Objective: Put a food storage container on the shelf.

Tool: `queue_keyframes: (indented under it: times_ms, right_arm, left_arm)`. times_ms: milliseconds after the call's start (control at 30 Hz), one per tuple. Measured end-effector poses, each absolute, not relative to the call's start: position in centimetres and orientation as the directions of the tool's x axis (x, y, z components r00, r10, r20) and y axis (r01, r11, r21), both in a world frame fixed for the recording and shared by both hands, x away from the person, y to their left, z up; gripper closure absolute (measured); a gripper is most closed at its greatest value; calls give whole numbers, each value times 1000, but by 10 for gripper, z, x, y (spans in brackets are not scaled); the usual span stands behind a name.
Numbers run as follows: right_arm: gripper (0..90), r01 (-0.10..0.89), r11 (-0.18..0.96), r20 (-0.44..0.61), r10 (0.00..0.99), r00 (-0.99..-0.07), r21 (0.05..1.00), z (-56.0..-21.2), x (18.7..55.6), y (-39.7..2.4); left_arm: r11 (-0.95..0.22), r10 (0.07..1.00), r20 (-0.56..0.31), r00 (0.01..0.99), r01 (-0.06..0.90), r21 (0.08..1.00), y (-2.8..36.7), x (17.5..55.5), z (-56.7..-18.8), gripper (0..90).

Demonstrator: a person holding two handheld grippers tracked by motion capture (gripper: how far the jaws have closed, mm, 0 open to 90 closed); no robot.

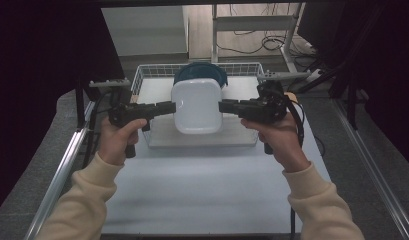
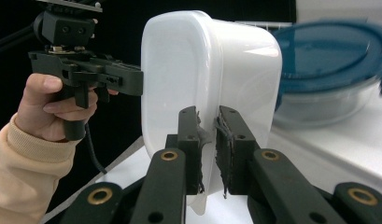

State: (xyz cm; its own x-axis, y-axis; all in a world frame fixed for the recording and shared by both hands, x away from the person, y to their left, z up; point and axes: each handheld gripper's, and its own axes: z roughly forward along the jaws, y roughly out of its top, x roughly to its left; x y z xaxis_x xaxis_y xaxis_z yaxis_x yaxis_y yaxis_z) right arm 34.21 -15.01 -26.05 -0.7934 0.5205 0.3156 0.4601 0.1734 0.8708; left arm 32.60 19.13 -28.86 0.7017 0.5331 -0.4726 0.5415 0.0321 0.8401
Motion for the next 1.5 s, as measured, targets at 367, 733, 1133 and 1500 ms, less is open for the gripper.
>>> queue_keyframes:
  times_ms: [367, 733, 1133, 1500]
  right_arm:
    - [798, 450, 170, 305, 529, -792, 877, -232, 366, -148]
    - [795, 468, 174, 319, 526, -788, 866, -217, 400, -142]
    - [794, 523, 161, 375, 526, -763, 837, -214, 431, -138]
    - [777, 622, 117, 484, 523, -701, 775, -227, 461, -142]
  left_arm:
    - [11, 553, -442, 707, 524, 852, 192, 352, -256, 795]
    - [34, 551, -484, 680, 561, 827, 199, 383, -239, 794]
    - [47, 544, -539, 643, 618, 784, 202, 412, -238, 793]
    - [88, 523, -623, 582, 690, 718, 201, 441, -249, 798]
